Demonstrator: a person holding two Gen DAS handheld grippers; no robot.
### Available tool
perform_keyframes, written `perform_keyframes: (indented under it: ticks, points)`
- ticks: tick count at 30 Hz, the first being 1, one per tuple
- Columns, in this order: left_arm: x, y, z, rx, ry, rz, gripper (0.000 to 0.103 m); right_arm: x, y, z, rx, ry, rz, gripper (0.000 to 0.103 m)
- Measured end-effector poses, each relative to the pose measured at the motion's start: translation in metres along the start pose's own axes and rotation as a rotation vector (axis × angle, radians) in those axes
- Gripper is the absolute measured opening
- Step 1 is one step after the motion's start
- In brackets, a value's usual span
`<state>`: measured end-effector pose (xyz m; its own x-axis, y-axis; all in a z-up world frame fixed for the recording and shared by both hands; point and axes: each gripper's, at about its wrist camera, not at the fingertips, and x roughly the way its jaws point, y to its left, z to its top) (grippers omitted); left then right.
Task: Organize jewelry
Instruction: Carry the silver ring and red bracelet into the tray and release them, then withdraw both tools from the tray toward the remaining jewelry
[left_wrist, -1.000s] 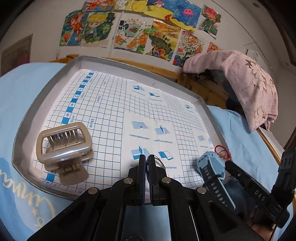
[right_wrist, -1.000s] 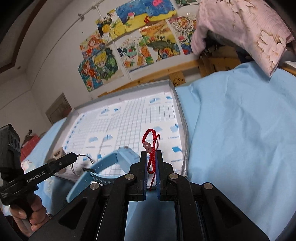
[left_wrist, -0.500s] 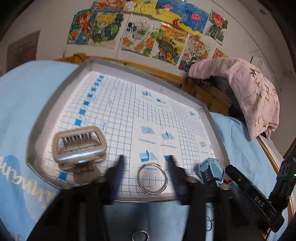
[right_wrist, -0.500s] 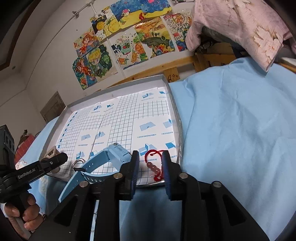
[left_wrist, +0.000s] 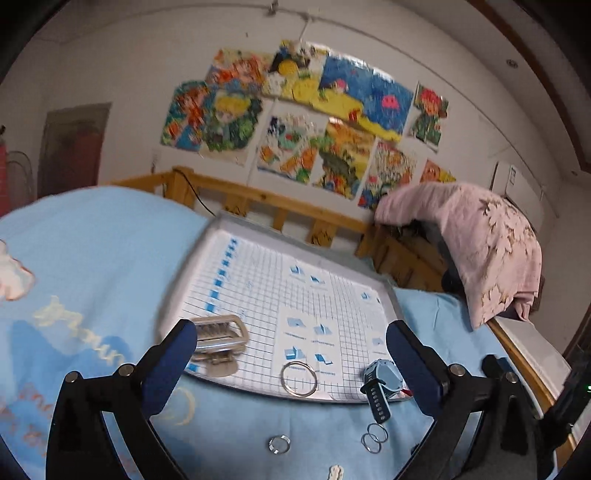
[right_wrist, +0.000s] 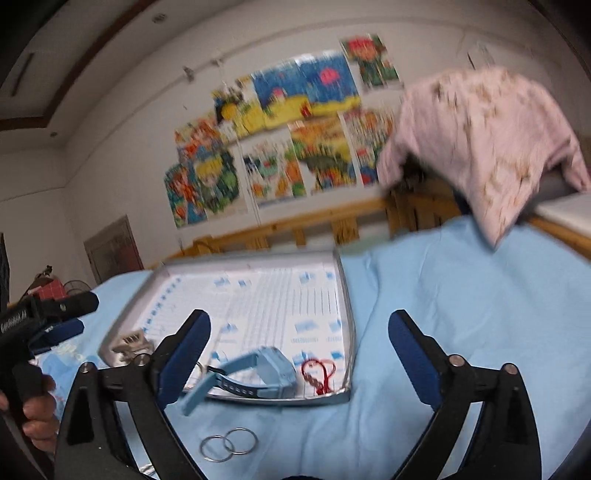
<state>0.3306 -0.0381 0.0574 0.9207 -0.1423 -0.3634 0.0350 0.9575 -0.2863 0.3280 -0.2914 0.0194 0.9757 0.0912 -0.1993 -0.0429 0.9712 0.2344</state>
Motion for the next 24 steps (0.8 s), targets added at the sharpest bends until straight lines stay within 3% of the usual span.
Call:
perform_keyframes:
  ticks: [1,7,12,24]
  points:
    - [-0.008,0.0,0.0,0.01,-0.013,0.006,0.103,-0.011,0.003,0.003,-0.009,-0.028,0.009,0.102]
    - [-0.068,0.001,-0.006,0.096,-0.087,0.045,0.103,-0.07,0.024,0.021,-0.059,-0.156,0.018,0.102]
    - [-0.12,0.008,-0.019,0.109,-0.138,0.067,0.103,-0.106,0.042,0.025,-0.099,-0.186,0.02,0.102]
    - [-0.183,0.019,-0.059,0.163,-0.144,0.114,0.103,-0.186,0.066,0.007,-0.109,-0.211,0.063,0.102]
